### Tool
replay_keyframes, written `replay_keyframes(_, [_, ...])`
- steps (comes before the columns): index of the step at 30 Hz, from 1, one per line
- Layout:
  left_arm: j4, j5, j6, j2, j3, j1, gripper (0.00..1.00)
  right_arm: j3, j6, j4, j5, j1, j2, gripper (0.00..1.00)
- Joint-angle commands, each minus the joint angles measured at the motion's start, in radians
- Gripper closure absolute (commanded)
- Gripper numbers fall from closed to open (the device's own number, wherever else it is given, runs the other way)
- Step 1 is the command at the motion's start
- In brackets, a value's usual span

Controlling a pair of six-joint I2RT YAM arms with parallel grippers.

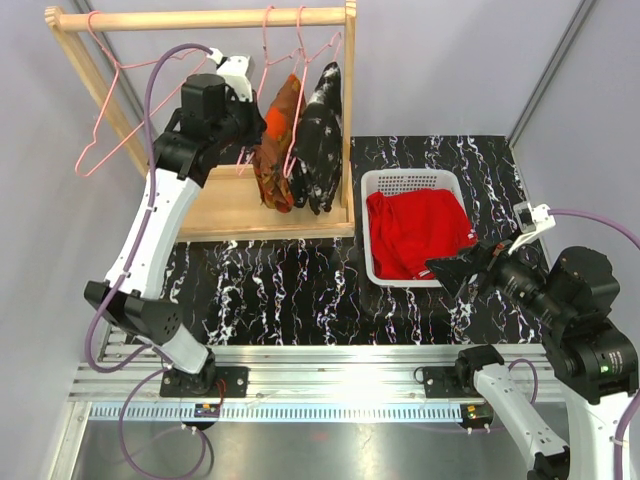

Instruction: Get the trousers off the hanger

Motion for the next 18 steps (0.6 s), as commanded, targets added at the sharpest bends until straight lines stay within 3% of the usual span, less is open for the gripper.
replay_keyframes(1, [0.177,-0.130,-0.060,-0.124,-0.039,0.012,1.00,0.023,-0.018,0.013,-0.030,0.001,-0.012,0.00])
replay_keyframes(4, [0.234,-0.159,-0.092,-0.168,-0.056,0.012,1.00,0.012,-0.021,0.037,-0.068,0.001,-0.015,0.01])
replay_keyframes(11, [0.215,-0.159,-0.111,-0.147,0.069,0.012,1.00,-0.035,0.023,0.181,-0.141,0.001,-0.022,0.01])
replay_keyframes(18, [0.208,-0.205,-0.103,-0.182,0.097,0.012,1.00,-0.149,0.137,0.517,-0.231,0.001,0.017,0.01])
